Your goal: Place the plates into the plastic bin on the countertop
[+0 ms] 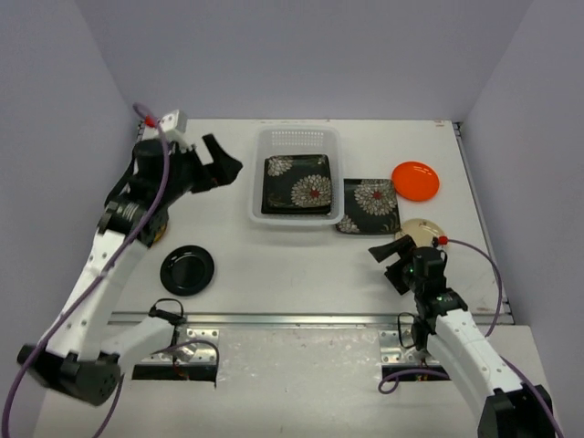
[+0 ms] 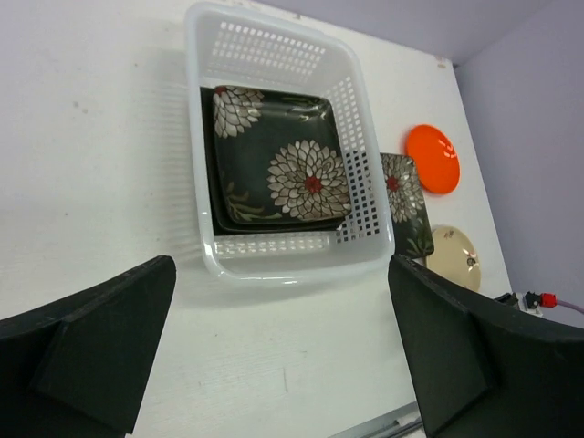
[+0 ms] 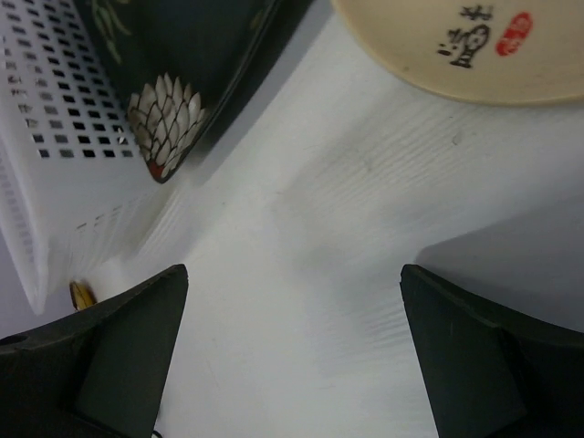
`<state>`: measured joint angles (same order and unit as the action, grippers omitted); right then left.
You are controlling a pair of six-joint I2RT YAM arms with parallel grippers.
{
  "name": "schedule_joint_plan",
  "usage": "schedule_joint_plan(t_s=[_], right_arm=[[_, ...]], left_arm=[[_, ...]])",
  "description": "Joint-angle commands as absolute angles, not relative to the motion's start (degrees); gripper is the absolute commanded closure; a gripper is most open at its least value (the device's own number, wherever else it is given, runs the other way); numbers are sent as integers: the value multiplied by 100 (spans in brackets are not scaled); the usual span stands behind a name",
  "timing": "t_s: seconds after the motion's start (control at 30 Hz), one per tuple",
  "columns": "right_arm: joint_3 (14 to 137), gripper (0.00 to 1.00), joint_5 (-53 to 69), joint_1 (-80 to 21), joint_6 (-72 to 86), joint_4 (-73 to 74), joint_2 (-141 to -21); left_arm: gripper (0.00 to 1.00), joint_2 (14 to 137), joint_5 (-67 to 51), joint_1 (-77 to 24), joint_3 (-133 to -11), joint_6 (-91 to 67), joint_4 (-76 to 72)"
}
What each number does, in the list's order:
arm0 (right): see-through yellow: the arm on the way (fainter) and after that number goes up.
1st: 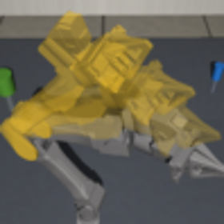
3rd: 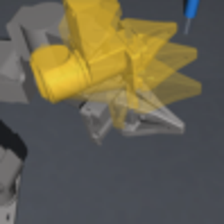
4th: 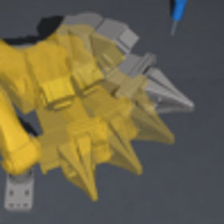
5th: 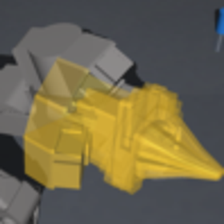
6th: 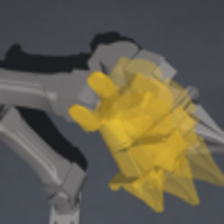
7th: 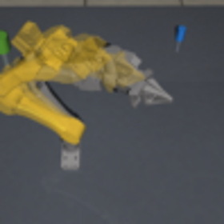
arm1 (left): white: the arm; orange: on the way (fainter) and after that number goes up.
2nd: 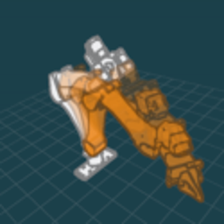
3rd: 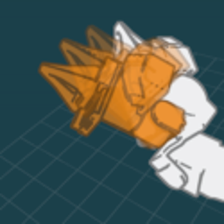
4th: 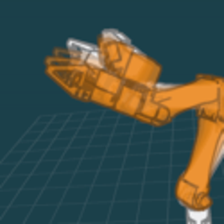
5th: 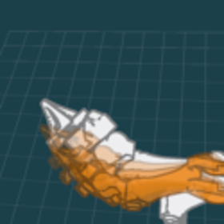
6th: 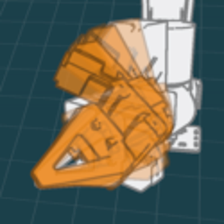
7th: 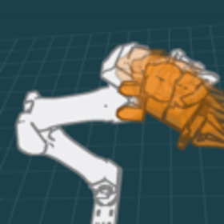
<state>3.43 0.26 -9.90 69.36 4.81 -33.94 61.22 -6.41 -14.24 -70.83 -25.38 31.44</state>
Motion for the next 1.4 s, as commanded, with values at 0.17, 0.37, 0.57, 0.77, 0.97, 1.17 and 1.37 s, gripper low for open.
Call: schedule_joint_plan(t_s=[0.17,0.37,0.57,0.77,0.97,1.17,1.37], right_arm=[[-92,1,-1340,-1387,8852,-2028,-4911],[474,10,-2115,-1743,9986,-1818,-6671],[923,27,-2245,-1881,10671,-1967,-8041],[1228,69,-2211,-1881,10992,-2366,-9075],[1449,73,-2234,-1881,11101,-2535,-9725],[1206,100,-2005,-1890,11249,-3204,-9566],[1243,100,-2405,-1898,10985,-2594,-8148]], left_arm=[[0,4248,649,-1441,-5070,-2457,2951],[0,3728,349,-1441,-4356,-2208,2757],[0,3118,336,-1441,-4123,-2250,2531],[0,3119,128,-1441,-4115,-2181,2493],[0,3207,-191,-1441,-4104,-2102,2418],[0,3234,-237,-1441,-4104,-2074,2408],[0,3219,-290,-1441,-4096,-2065,2391]])
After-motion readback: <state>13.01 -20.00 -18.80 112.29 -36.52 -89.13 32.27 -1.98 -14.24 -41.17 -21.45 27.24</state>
